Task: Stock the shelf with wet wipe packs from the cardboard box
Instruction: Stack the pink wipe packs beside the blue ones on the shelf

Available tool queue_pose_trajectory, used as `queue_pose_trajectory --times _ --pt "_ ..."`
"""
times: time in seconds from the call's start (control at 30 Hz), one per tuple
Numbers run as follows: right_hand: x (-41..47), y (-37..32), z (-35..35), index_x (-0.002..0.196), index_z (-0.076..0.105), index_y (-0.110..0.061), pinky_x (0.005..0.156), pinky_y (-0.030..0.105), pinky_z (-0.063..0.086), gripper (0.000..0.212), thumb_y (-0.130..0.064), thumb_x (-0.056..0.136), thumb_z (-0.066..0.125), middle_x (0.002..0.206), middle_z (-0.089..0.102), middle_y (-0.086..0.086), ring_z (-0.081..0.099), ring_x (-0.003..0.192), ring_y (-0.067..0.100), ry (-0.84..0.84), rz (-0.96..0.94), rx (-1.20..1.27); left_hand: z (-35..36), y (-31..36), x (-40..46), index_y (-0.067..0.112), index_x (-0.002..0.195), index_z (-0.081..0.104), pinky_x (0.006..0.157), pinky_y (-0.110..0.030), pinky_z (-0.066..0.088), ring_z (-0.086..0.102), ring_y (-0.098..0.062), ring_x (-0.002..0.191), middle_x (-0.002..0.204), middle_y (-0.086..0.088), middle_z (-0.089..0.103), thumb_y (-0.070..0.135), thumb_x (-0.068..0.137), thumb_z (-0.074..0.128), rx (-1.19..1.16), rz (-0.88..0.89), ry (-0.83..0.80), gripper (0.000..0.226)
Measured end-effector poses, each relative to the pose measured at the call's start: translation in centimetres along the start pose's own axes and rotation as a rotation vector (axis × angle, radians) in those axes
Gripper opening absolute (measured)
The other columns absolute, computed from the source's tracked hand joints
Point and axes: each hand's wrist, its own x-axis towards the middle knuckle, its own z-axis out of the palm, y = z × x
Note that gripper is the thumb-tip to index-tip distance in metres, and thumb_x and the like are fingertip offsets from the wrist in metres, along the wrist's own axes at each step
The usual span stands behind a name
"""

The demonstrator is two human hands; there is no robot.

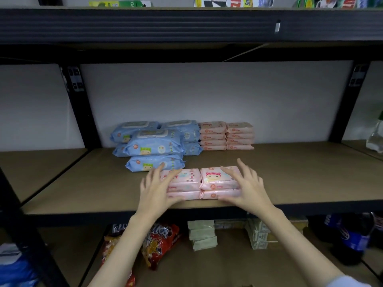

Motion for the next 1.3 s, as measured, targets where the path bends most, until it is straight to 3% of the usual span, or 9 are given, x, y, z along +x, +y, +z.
queue_pose_trajectory --times 0.2,0.4,0.6,0.7,0.83,0.93,1.03,1.17,1.3 --pt "-0.8 0.4 1.3 0.134 0.04 -0.041 0.112 0.044 0.028 0.067 -0.042 0.076 0.072 0.153 0.015 0.005 0.024 0.138 0.027 0.019 0.045 0.333 1.3 -1.0 -0.6 0.036 0.127 0.051 0.106 -0.042 0.039 0.049 -0.015 0.116 0.142 0.001 0.028 0.025 0.073 0.077 -0.39 -0.058 -0.025 0.061" --pt "-0.4 1.0 0.9 0.13 0.049 -0.036 0.109 0.031 0.028 0.063 -0.034 0.073 0.076 0.147 0.025 0.004 0.03 0.136 0.021 0.035 0.062 0.417 2.1 -0.8 0.4 0.033 0.121 0.057 0.106 -0.039 0.039 0.05 -0.02 0.114 0.139 -0.001 0.031 0.021 0.073 0.077 -0.424 -0.054 -0.006 0.054" --pt "1.5 4.9 -0.3 0.131 0.047 -0.036 0.112 0.037 0.025 0.065 -0.031 0.073 0.076 0.152 0.012 0.012 0.021 0.14 0.031 -0.018 0.173 0.412 4.4 2.4 4.4 0.026 0.124 0.056 0.094 -0.007 0.03 0.047 -0.005 0.097 0.136 -0.005 0.032 0.015 0.075 0.075 -0.445 0.019 -0.044 0.054" --pt "3.4 8.1 -0.7 0.132 0.048 -0.035 0.108 0.032 0.029 0.067 -0.031 0.072 0.077 0.139 0.031 0.014 0.035 0.13 0.031 -0.012 0.231 0.41 6.5 4.5 7.7 0.019 0.124 0.056 0.084 0.008 0.025 0.044 -0.003 0.097 0.136 -0.009 0.031 0.01 0.076 0.074 -0.473 0.042 -0.053 0.052" --pt "6.6 12.0 -0.6 0.131 0.049 -0.036 0.102 0.03 0.033 0.068 -0.03 0.071 0.079 0.118 0.042 0.011 0.044 0.119 0.031 -0.009 0.264 0.395 9.6 6.3 12.2 0.024 0.127 0.054 0.107 -0.016 0.029 0.042 -0.017 0.124 0.138 -0.008 0.03 0.014 0.077 0.073 -0.433 0.046 -0.059 0.055" --pt "9.3 14.4 -0.2 0.131 0.049 -0.037 0.098 0.026 0.034 0.069 -0.029 0.07 0.08 0.106 0.04 0.007 0.047 0.114 0.031 0.006 0.261 0.385 11.8 6.5 15.5 0.027 0.128 0.053 0.107 -0.037 0.038 0.044 -0.024 0.125 0.139 -0.007 0.03 0.014 0.076 0.073 -0.394 0.069 -0.08 0.057" --pt "11.9 15.9 0.5 0.13 0.049 -0.036 0.092 0.02 0.032 0.069 -0.028 0.069 0.08 0.103 0.039 0.005 0.047 0.112 0.029 0.008 0.242 0.394 13.0 6.2 18.1 0.025 0.124 0.057 0.103 -0.041 0.042 0.047 -0.028 0.12 0.135 -0.008 0.042 0.017 0.072 0.077 -0.254 0.136 -0.005 0.056" --pt "14.9 16.7 1.6 0.131 0.048 -0.034 0.091 0.017 0.031 0.071 -0.026 0.069 0.081 0.102 0.038 0.005 0.049 0.111 0.029 0.008 0.205 0.41 13.5 5.3 20.8 0.03 0.102 0.069 0.07 -0.04 0.047 0.06 -0.033 0.091 0.101 -0.003 0.069 0.038 0.046 0.088 0.099 0.119 0.132 0.06" --pt "16.9 17.0 2.5 0.132 0.048 -0.032 0.1 0.024 0.034 0.071 -0.025 0.069 0.081 0.107 0.038 0.005 0.048 0.116 0.03 0.002 0.161 0.418 14.1 4.5 22.1 0.032 0.122 0.059 0.09 -0.04 0.033 0.044 -0.032 0.118 0.128 -0.001 0.057 0.04 0.07 0.074 0.113 0.096 0.136 0.054"
